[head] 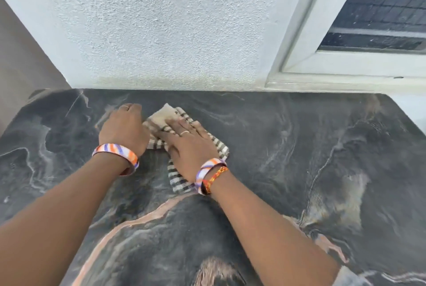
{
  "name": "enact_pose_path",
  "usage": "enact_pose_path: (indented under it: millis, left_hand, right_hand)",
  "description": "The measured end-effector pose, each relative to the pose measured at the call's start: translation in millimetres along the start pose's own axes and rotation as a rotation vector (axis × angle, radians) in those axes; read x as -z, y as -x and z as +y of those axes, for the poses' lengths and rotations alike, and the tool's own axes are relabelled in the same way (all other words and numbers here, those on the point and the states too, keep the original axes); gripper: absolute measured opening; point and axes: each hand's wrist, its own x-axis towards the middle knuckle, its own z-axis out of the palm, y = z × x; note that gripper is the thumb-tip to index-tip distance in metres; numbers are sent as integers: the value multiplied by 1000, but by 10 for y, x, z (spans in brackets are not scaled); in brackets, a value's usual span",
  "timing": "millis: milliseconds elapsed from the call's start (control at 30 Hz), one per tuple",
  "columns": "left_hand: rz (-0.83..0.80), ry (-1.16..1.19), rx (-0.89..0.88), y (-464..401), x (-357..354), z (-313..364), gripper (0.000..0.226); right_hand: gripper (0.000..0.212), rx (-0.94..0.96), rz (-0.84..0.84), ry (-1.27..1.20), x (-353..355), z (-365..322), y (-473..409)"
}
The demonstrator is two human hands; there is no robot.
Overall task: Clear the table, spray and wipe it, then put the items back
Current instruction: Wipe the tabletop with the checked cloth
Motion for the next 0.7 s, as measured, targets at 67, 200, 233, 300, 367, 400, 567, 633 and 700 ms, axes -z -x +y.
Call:
enact_pose_path:
  millis: [67, 200, 233, 300, 367, 400, 567, 633, 700]
  left_hand:
    - [-23, 4, -67, -50, -71, 33, 46]
    - [-68, -31, -159, -144, -230, 68, 43]
    - [-70, -50, -159, -157, -244, 82, 40]
    - [-77, -92, -167, -190, -263, 97, 38]
    - [-79, -143, -183, -206, -264, 101, 35]
    - [-75, -172, -192, -209, -262, 101, 33]
    - [-74, -206, -227, -194, -255, 183, 27]
    - [-96, -187, -249, -238, -227, 150, 29]
    - [-194, -137, -262, -295, -174, 62, 40]
  right_hand:
    - [49, -153, 30, 20, 180, 481, 181]
    - [52, -700, 151, 140, 655, 1558, 453]
    - [52, -804, 168, 145, 740, 1716, 458]
    - [51, -900, 175, 153, 806, 1845, 375]
    - [51, -907, 172, 157, 783, 1804, 253]
    - [50, -890, 175, 159, 752, 1743, 192]
    - [51, -581, 160, 202, 451, 1110, -142]
    - [51, -434, 132, 176, 281, 725, -380]
    - [52, -344, 105, 145, 139, 383, -617]
